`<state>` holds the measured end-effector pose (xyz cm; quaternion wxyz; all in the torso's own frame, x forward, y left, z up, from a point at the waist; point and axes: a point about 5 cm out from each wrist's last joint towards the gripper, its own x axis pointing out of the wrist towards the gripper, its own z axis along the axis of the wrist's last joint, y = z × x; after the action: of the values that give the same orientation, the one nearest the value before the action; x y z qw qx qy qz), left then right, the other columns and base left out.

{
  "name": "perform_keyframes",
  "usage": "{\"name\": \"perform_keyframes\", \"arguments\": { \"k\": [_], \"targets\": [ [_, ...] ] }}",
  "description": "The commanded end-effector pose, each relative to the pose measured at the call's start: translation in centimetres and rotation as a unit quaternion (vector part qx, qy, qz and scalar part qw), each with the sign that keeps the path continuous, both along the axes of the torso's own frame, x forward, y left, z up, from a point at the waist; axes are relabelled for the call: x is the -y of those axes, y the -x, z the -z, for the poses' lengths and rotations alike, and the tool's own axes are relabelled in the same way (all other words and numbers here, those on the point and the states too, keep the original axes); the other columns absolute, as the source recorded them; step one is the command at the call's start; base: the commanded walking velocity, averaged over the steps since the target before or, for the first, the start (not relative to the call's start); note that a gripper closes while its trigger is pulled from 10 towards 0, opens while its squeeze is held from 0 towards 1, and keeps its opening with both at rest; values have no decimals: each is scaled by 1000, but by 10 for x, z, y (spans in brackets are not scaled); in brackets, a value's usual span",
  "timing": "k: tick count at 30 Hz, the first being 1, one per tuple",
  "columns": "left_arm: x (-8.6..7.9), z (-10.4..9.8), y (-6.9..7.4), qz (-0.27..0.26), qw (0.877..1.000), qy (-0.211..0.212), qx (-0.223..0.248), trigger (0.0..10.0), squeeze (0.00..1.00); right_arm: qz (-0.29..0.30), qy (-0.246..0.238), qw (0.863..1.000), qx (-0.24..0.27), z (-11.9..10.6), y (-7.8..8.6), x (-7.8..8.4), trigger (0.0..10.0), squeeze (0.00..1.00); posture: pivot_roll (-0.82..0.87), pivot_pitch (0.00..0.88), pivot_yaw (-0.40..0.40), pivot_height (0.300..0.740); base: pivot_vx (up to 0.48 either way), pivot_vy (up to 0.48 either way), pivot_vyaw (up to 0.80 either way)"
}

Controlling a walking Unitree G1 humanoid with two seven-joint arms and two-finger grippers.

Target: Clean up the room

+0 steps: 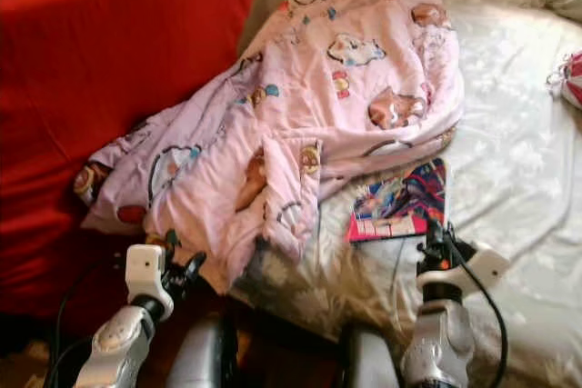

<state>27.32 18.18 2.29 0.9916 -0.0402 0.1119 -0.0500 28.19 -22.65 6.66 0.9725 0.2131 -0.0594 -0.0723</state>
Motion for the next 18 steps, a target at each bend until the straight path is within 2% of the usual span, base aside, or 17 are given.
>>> {"name": "perform_keyframes", "arguments": {
  "k": [1,2,5,8,9,15,18],
  "targets": [
    [-4,3,-1,-9,1000,-6,-4,10000,0,-34,54,997,32,-26,-10,-7,0,0,51,0,8,590,0,0,0],
    [-4,3,-1,-9,1000,-6,-4,10000,0,-34,54,997,32,-26,-10,-7,0,0,51,0,8,590,0,0,0],
    [-3,3,-4,-10,1000,-5,-4,10000,0,-86,88,991,43,-38,-14,-22,0,0,47,0,-2,590,0,0,0],
    [-2,4,-6,-11,1000,-4,-5,10000,0,-100,99,989,43,-42,-16,-26,0,0,44,0,-6,590,0,0,0],
    [-1,7,-7,-18,1000,-1,-9,10000,0,-88,108,990,33,-46,-17,-27,10000,0,42,0,-4,590,0,0,0],
    [0,15,-4,-25,999,5,-26,10000,0,-46,106,993,-13,-35,-19,-25,10000,0,50,0,-2,590,0,0,0],
    [-2,17,-3,-28,999,4,-31,10000,0,-47,111,992,-28,-31,-18,-26,10000,0,55,0,-4,600,0,0,0]
  ]
}}
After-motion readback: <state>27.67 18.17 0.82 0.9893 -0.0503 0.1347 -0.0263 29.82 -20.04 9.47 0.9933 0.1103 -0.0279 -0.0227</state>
